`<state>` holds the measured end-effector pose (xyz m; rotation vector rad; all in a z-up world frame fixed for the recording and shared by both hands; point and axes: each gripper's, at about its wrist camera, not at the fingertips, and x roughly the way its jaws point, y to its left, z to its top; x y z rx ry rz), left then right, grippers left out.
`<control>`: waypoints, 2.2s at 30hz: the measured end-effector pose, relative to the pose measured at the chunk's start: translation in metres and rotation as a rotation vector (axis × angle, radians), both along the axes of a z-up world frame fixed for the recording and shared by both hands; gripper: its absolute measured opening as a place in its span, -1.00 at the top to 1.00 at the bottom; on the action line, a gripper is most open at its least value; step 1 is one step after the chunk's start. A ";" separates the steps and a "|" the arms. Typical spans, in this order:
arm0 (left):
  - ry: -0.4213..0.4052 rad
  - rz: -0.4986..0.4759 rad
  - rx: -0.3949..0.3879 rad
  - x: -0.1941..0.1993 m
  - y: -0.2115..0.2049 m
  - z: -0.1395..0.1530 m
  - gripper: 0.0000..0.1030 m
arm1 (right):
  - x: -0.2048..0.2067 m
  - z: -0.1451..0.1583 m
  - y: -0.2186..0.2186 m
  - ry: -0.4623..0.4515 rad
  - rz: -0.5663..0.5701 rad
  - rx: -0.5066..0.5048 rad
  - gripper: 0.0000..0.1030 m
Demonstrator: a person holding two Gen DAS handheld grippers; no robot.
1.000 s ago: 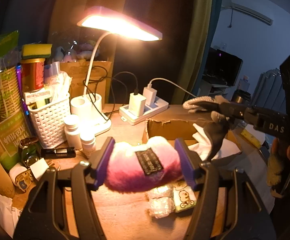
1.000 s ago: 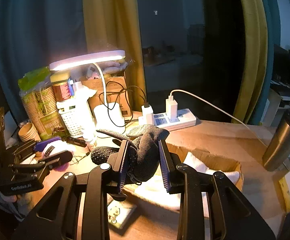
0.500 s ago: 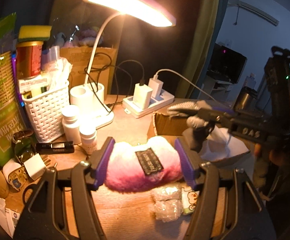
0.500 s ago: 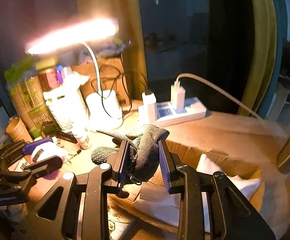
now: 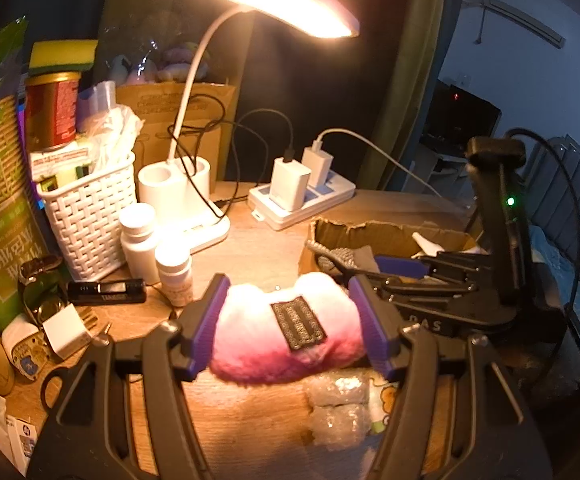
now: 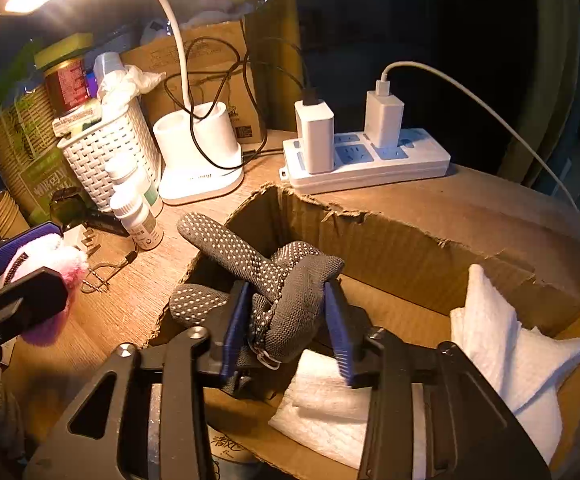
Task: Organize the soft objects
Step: 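Open the right gripper to drop the sock in the box while the left drops the plush, then move the right gripper to the cartoon tissue pack while the left approaches the bubble-wrap bundle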
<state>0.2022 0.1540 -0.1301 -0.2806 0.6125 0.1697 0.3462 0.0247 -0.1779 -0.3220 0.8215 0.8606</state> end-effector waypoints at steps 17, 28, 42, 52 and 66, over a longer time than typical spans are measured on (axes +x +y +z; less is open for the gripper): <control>0.018 -0.045 0.063 0.040 -0.054 0.002 -0.22 | 0.005 0.050 -0.082 -0.077 -0.067 0.132 -0.17; 0.020 -0.098 0.110 0.094 -0.088 -0.003 -0.25 | 0.024 0.062 -0.147 -0.095 -0.151 0.187 -0.17; 0.109 -0.159 0.111 0.134 -0.110 -0.022 -0.73 | 0.045 0.056 -0.191 -0.073 -0.225 0.216 -0.17; 0.048 -0.118 0.105 0.100 -0.090 -0.001 -0.73 | 0.025 0.065 -0.180 -0.089 -0.194 0.213 -0.17; -0.045 -0.089 0.089 0.034 -0.061 0.025 -0.73 | -0.029 0.081 -0.147 -0.129 -0.141 0.190 -0.17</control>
